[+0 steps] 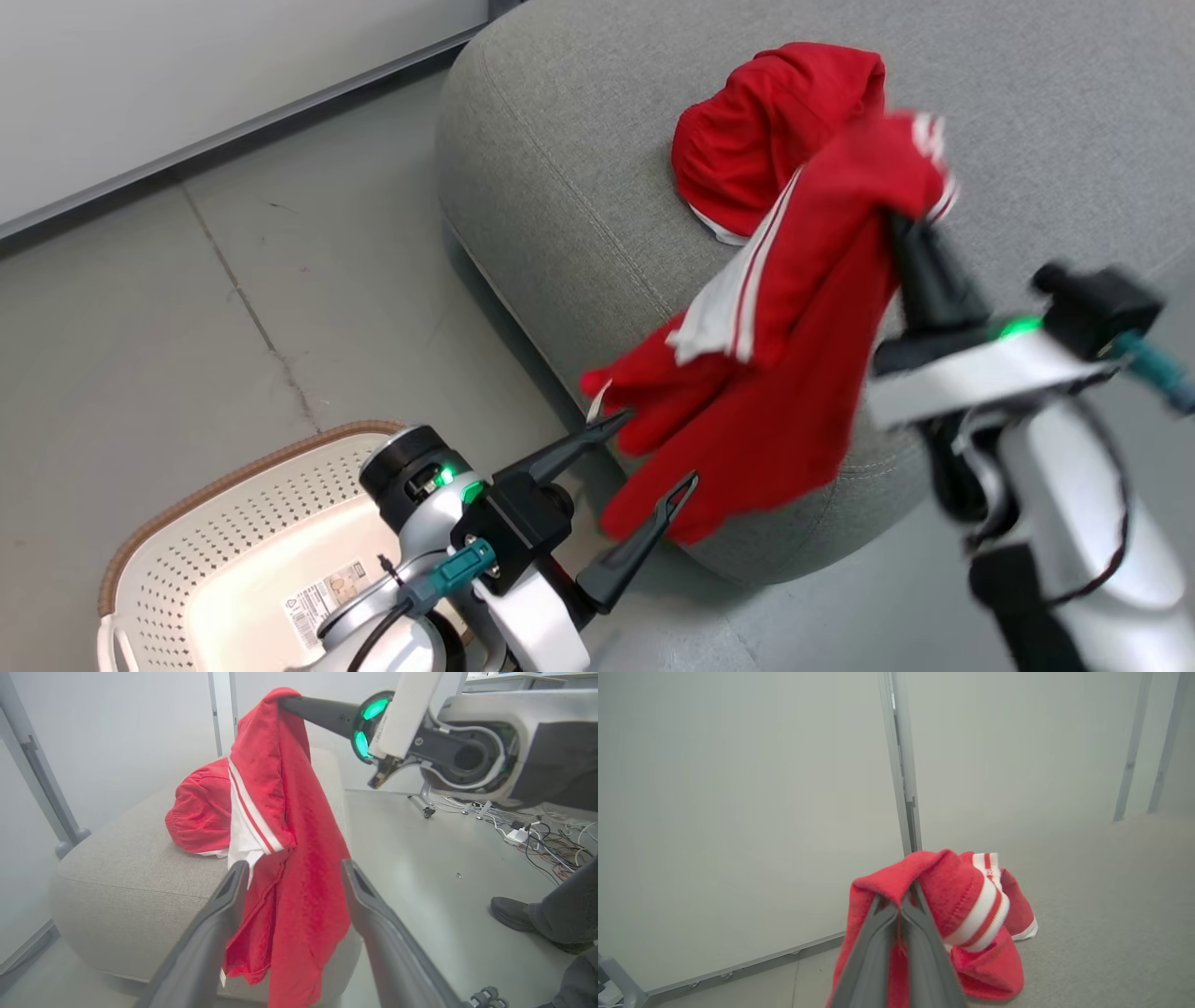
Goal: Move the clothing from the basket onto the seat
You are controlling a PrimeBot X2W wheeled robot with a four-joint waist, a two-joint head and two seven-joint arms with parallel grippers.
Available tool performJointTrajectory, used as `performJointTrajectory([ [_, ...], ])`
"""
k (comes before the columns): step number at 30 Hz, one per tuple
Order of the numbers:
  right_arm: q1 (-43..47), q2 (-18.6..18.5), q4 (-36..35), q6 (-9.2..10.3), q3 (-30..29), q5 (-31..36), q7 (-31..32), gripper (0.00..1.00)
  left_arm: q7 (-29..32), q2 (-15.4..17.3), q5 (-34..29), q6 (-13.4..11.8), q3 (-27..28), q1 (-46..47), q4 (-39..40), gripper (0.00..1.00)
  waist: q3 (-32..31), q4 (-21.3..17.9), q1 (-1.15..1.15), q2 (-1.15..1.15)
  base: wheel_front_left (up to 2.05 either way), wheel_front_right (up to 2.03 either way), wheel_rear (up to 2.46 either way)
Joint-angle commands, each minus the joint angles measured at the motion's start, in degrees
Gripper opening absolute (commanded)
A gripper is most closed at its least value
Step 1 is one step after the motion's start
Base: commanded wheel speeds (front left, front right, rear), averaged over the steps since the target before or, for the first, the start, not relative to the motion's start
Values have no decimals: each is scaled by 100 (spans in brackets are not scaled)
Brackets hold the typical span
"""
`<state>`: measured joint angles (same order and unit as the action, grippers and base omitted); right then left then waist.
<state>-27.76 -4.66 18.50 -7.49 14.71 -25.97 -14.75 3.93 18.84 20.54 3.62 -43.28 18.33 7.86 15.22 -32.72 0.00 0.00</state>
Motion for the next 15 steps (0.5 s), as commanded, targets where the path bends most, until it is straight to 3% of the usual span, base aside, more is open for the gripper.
performJointTrajectory([
  [1, -240, -88, -65, -1, -132, 1, -64, 0, -11, 8, -32, -27, 44, 125, 34, 100, 40, 1, 0, 0, 0, 0, 0],
  [7, -1469, -458, 33, -1, -668, -128, -56, 0, 99, 91, -161, -64, 115, 404, 235, 100, 288, 2, 0, 0, 0, 0, 0],
  [15, -2935, -1150, 309, -1, -1488, -196, -50, 0, 287, 128, -336, 86, 5, 879, 420, 100, 812, 391, 0, 0, 0, 0, 0],
])
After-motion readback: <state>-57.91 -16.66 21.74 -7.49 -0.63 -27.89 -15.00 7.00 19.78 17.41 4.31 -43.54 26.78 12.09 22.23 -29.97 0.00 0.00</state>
